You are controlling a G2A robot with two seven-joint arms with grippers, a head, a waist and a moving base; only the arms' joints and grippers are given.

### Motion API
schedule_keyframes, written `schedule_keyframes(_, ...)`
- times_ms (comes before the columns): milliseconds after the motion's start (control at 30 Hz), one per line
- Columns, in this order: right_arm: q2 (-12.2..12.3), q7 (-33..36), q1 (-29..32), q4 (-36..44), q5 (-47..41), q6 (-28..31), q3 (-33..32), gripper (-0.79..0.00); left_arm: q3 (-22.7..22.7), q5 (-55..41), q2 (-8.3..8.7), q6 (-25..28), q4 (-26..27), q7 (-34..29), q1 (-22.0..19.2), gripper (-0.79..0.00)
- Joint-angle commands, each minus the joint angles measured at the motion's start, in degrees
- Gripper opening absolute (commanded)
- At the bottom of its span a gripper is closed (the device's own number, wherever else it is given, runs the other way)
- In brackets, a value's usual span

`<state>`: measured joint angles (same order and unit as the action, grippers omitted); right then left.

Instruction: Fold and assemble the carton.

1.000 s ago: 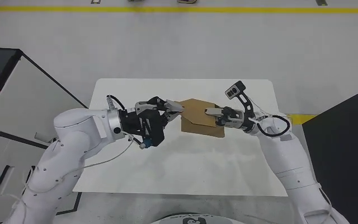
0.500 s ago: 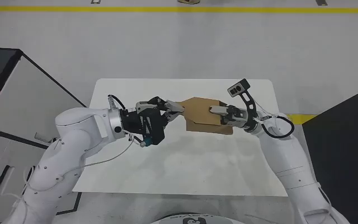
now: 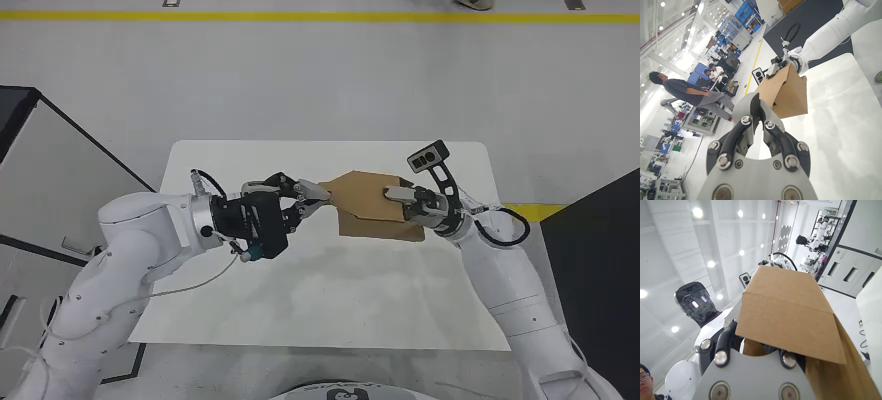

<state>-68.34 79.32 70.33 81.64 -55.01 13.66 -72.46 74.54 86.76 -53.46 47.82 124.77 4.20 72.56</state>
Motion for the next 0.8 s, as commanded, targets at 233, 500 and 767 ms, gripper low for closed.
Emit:
schedule_keyframes(233, -0.28, 0.92, -0.46, -0.61, -1.81, 0.22, 0.49, -0.785, -2.45, 0.01, -0.22, 0.47, 0.64, -0.04, -0.47, -0.785)
schedule_keyframes(500, -0.37, 2.06, -0.57, -1.30, -1.98, -0.41, 0.85, -0.785, -3.24, 0.28, -0.32, 0.74, 0.21, -0.30, -1.28, -0.785)
schedule_keyframes(767, -0.47, 4.57, -1.06, -1.57, -2.15, -0.31, 1.24, -0.785, -3.17, 0.65, -0.29, 0.99, -0.13, -1.01, -1.33, -0.785)
